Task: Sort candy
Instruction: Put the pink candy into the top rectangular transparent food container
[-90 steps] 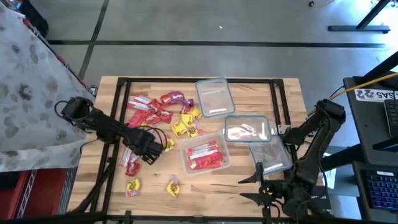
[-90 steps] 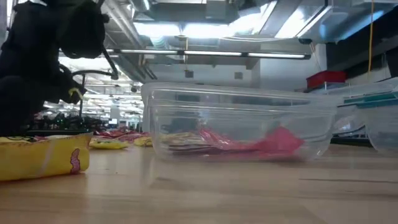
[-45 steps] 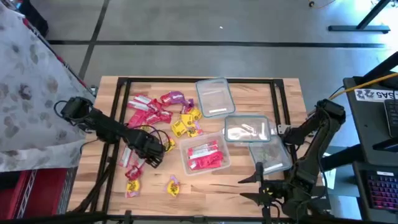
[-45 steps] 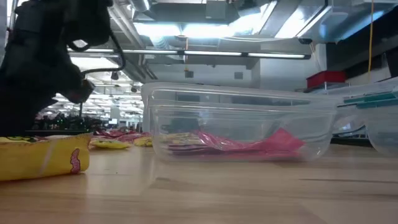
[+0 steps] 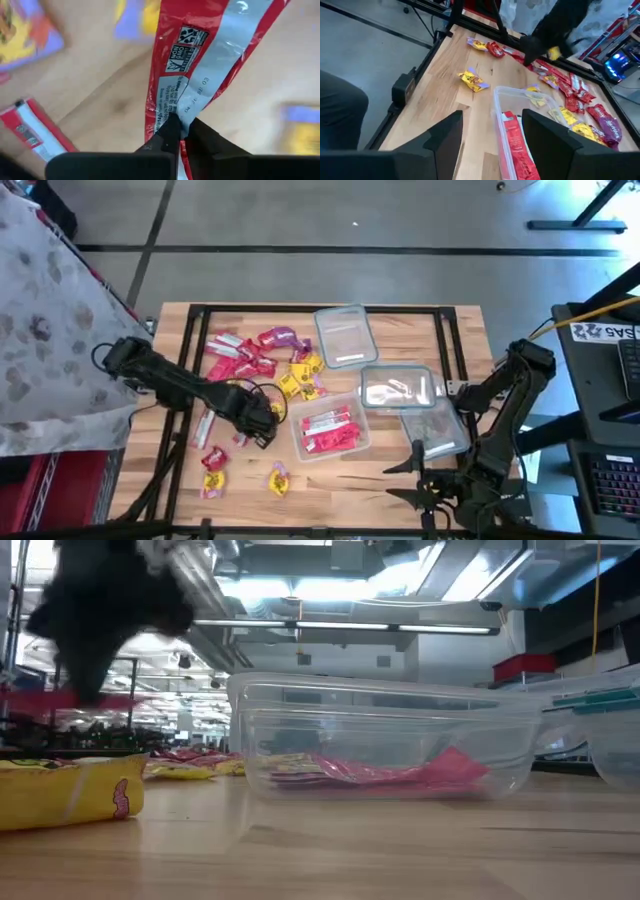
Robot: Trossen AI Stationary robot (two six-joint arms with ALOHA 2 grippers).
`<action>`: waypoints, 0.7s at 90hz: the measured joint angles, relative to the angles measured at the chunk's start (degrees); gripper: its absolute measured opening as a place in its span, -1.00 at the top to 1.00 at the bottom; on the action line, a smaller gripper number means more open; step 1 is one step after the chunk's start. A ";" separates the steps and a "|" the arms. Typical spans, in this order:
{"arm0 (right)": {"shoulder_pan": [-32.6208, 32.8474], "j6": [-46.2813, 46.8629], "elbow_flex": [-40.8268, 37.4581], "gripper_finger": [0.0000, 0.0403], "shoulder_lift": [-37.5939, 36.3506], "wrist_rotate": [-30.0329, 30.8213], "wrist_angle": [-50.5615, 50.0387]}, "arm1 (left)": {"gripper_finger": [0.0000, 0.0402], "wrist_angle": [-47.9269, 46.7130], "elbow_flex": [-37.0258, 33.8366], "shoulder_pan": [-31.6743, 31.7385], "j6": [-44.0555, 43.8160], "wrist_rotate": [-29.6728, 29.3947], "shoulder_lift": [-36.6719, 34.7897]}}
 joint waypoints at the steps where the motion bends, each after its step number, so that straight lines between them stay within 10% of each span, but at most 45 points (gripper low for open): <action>1: 0.00 0.00 0.00 0.04 0.00 0.06 0.01 | 0.99 0.54 0.74 0.00 0.25 -0.69 0.00; 31: 0.00 -0.22 0.00 0.04 0.00 0.96 -0.07 | 1.00 42.55 6.92 0.81 33.64 -11.94 3.79; 63: 0.00 -0.24 0.00 0.04 0.00 0.92 -0.05 | 0.88 39.08 6.83 3.39 39.71 -7.10 12.62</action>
